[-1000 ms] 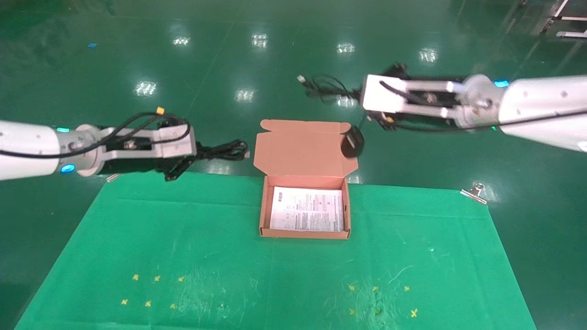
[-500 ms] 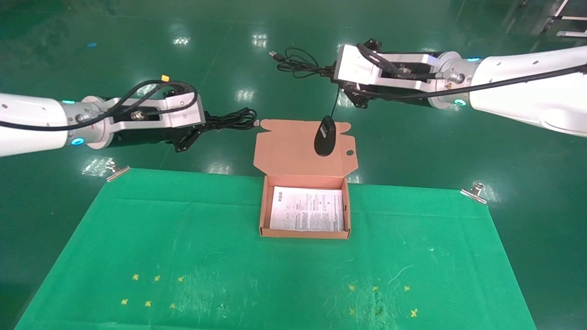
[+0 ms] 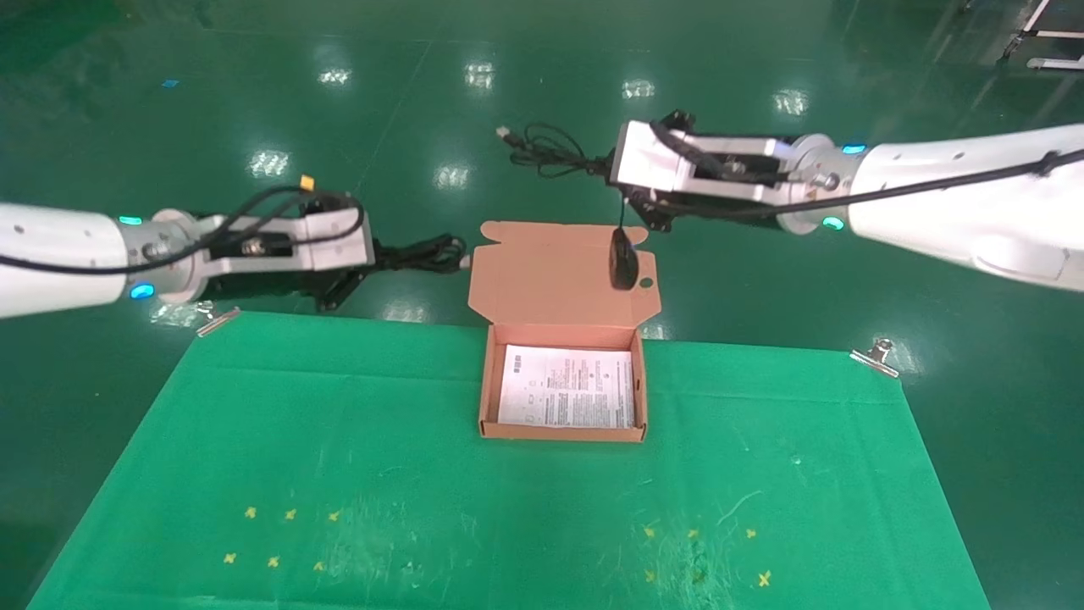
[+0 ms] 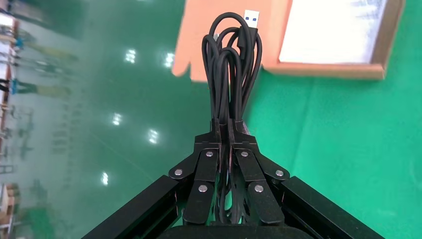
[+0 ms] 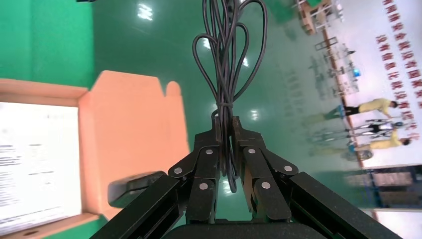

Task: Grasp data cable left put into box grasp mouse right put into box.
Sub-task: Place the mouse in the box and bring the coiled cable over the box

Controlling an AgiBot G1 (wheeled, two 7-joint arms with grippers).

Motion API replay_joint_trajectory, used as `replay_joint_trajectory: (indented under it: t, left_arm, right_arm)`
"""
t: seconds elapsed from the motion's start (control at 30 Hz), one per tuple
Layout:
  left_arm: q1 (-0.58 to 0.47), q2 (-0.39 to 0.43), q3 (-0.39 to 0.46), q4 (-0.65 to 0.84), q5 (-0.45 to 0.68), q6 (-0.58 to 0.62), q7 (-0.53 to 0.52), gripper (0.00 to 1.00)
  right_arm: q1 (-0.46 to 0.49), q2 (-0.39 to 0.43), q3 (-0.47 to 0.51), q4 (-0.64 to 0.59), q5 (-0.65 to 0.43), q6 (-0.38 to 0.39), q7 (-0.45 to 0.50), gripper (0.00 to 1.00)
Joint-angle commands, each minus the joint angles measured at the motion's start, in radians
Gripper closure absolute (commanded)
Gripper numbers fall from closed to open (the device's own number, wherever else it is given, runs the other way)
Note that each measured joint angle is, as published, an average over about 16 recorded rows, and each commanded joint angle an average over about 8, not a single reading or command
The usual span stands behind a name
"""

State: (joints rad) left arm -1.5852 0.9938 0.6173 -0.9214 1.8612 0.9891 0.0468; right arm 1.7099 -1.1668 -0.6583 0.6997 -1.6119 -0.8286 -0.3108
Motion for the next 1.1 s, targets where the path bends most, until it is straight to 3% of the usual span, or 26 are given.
replay_joint_trajectory:
  t: [0.03,0.67,1.1]
  left_arm:
    - [0.008,-0.003,0.004,-0.007,0.009,-0.001,-0.007,1.0]
    - [0.052,-0.046,0.034,-0.072,0.116,0.004,-0.137,1.0]
    - [0.073,-0.078,0.046,-0.145,0.191,0.02,-0.244,1.0]
  right_arm:
    - [-0.003,-0.005,-0.002,-0.008,0.0,0.001,-0.002,1.0]
    - [-0.013,-0.12,-0.004,-0.176,0.025,0.019,-0.071,1.0]
    - [-0.051,-0.185,0.011,-0.315,0.132,-0.001,-0.142,1.0]
